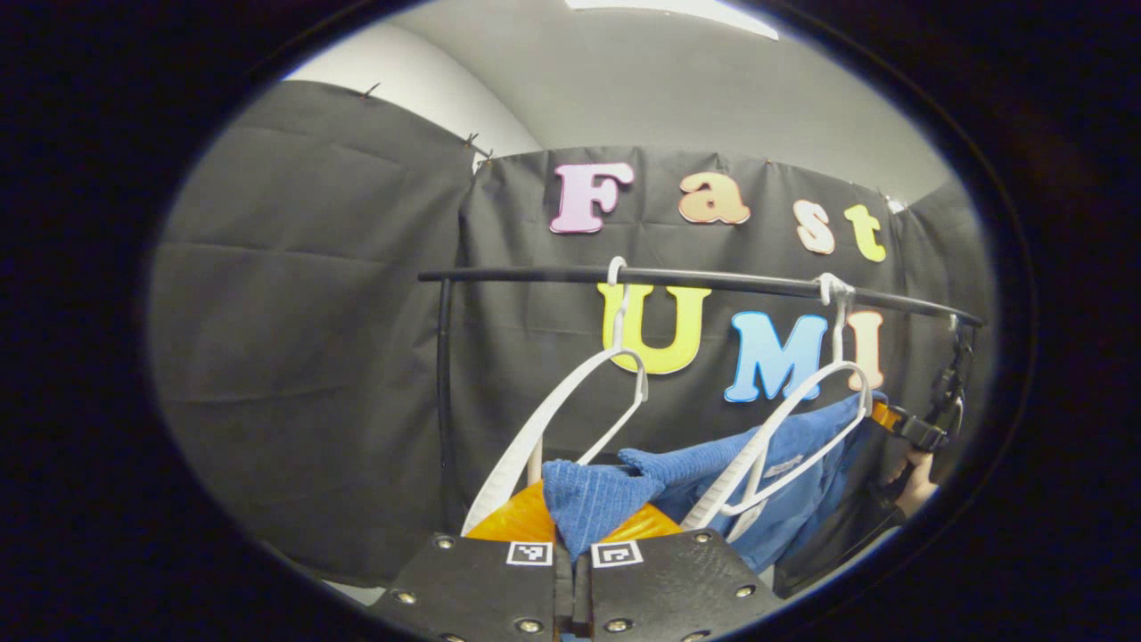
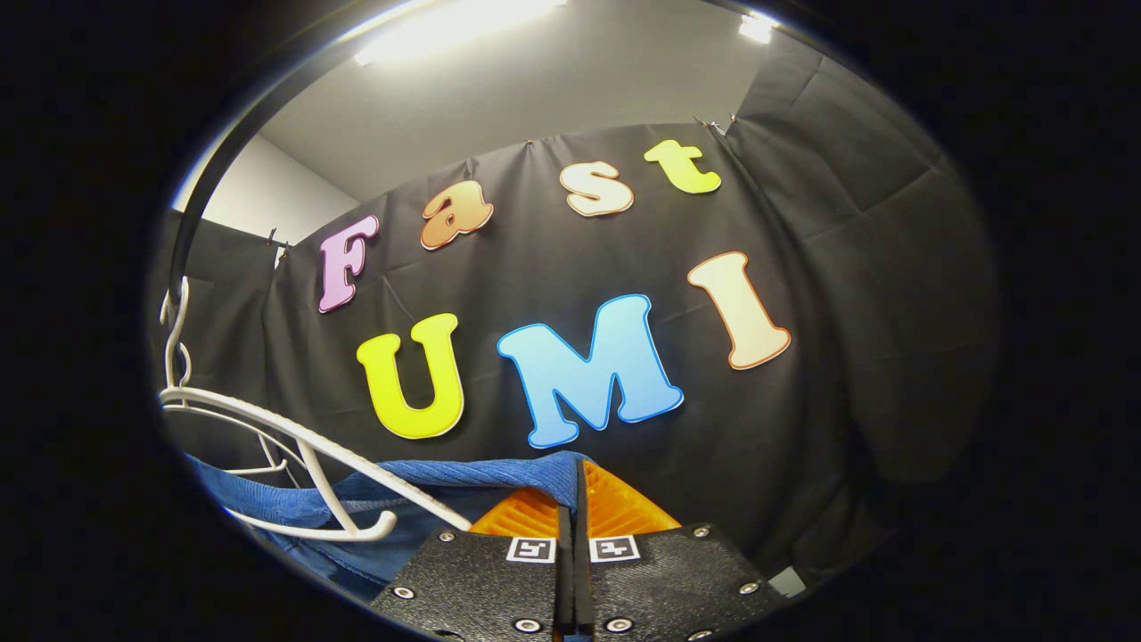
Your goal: Grasp the clothes on the hanger with both hands and then place them into the laundry hamper below.
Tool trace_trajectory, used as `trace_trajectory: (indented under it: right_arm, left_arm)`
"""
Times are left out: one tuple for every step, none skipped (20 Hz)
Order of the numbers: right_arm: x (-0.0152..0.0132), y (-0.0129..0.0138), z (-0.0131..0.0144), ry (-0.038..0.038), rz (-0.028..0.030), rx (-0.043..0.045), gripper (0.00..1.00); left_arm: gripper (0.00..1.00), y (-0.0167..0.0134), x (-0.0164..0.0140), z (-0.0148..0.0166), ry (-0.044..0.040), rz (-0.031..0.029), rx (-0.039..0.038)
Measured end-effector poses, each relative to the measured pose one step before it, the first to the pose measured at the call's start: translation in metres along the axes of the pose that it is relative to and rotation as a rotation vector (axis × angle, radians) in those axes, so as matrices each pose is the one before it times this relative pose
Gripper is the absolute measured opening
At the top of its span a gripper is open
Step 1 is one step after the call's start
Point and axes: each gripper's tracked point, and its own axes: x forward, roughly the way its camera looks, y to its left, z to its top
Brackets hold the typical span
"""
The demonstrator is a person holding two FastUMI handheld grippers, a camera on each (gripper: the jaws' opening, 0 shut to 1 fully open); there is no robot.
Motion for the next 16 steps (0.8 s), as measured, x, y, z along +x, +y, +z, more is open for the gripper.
trace_trajectory:
  right_arm:
    - [0.00112,-0.00077,-0.00357,0.00361,-0.00338,-0.02068,0.00]
    - [0.00165,-0.00178,-0.00345,0.00406,-0.00241,-0.01544,0.00]
    - [0.00248,-0.00179,-0.00392,0.00655,-0.00245,-0.01168,0.00]
    - [0.00219,-0.00237,-0.00373,0.00730,-0.00363,-0.00692,0.00]
    - [0.00236,-0.00141,-0.00416,0.00959,-0.00273,-0.00378,0.00]
    - [0.00094,-0.00096,-0.00357,0.00810,-0.00096,-0.00449,0.00]
    - [-0.00203,0.00028,-0.00211,0.00519,0.00030,-0.00462,0.00]
    - [-0.00218,0.00068,-0.00066,0.00230,0.00298,-0.00641,0.00]
    - [-0.00394,-0.00143,-0.00040,0.00110,0.00065,-0.00843,0.00]
    - [-0.00248,-0.00086,-0.00162,0.00257,0.00067,-0.00755,0.00]
    - [0.00054,0.00135,-0.00395,0.00497,0.00119,-0.00487,0.00]
    - [-0.00087,-0.00028,-0.00513,0.00871,0.00291,-0.00485,0.00]
    - [-0.00135,-0.00132,-0.00585,0.01096,0.00445,-0.00701,0.00]
    - [-0.00325,-0.00022,-0.00644,0.01386,0.00452,-0.00926,0.00]
    - [-0.00419,0.00081,-0.00535,0.01341,0.00392,-0.00669,0.00]
    - [-0.00426,-0.00051,-0.00551,0.01246,0.00403,-0.00299,0.00]
  left_arm:
    - [0.02,-0.00018,0.00407,-0.00664,0.01076,-0.00227,-0.01526]
    - [0.02,-0.00009,0.00302,-0.00526,0.01049,0.00053,-0.00338]
    - [0.01,-0.00202,0.00321,-0.00487,0.01282,0.00306,-0.00073]
    - [0.01,-0.00195,0.00297,-0.00395,0.00716,0.00037,-0.00326]
    - [0.01,-0.00247,0.00266,-0.00394,0.00305,0.00038,-0.00588]
    - [0.01,-0.00131,0.00138,-0.00138,0.00192,0.00085,-0.00614]
    - [0.02,-0.00103,-0.00118,-0.00246,0.00176,0.00214,-0.00272]
    - [0.01,0.00034,-0.00148,-0.00200,0.00123,0.00567,-0.00003]
    - [0.01,0.00272,-0.00203,-0.00058,0.00339,0.00705,-0.00025]
    - [0.01,0.00020,0.00004,-0.00442,0.00650,0.00762,0.00072]
    - [0.01,0.00030,0.00121,-0.00657,0.00771,0.00692,-0.00061]
    - [0.01,0.00106,-0.00074,-0.00604,0.00768,0.00589,-0.00086]
    - [0.01,0.00256,-0.00592,-0.00681,0.00800,0.00602,-0.00183]
    - [0.01,0.00246,-0.00512,-0.00637,0.00985,0.00612,-0.00306]
    - [0.01,0.00180,-0.00465,-0.00708,0.01097,0.00690,-0.00340]
    - [0.01,0.00077,-0.00350,-0.00691,0.01118,0.00504,-0.00254]
